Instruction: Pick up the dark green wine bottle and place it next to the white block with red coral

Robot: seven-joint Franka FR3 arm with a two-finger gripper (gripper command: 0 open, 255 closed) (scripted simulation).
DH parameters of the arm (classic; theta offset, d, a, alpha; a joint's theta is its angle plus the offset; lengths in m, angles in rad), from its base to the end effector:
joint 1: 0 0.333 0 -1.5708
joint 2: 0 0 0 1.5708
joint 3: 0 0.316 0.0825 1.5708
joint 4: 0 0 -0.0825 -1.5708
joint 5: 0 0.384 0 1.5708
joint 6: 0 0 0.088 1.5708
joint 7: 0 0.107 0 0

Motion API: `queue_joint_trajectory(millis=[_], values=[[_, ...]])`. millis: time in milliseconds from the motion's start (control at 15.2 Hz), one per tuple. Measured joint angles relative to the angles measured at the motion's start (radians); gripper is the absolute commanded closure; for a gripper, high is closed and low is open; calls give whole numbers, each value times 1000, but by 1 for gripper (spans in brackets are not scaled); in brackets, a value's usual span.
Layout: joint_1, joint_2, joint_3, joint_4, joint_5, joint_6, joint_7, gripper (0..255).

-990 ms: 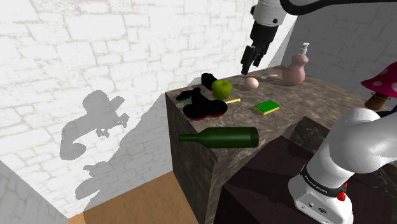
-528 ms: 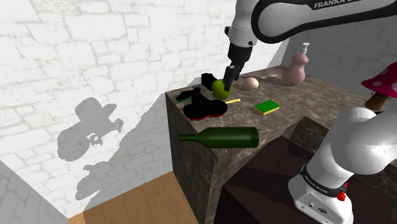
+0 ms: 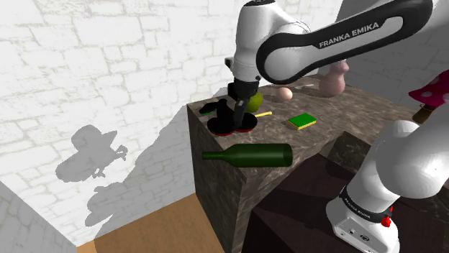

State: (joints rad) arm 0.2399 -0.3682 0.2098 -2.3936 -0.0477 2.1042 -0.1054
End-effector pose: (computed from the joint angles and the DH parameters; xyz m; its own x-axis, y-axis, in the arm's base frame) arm 0.3972 0.1931 0.4599 0.8404 0.5391 0.0561 0.5299 -0.8389 0.1240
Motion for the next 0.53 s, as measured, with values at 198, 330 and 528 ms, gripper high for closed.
queue_joint_trajectory(millis=[198,330,528], values=[[21,89,33,20,-20,55,-14,0],[36,139,55,21,-36,94,-20,0],[59,216,89,23,-67,151,-23,0]])
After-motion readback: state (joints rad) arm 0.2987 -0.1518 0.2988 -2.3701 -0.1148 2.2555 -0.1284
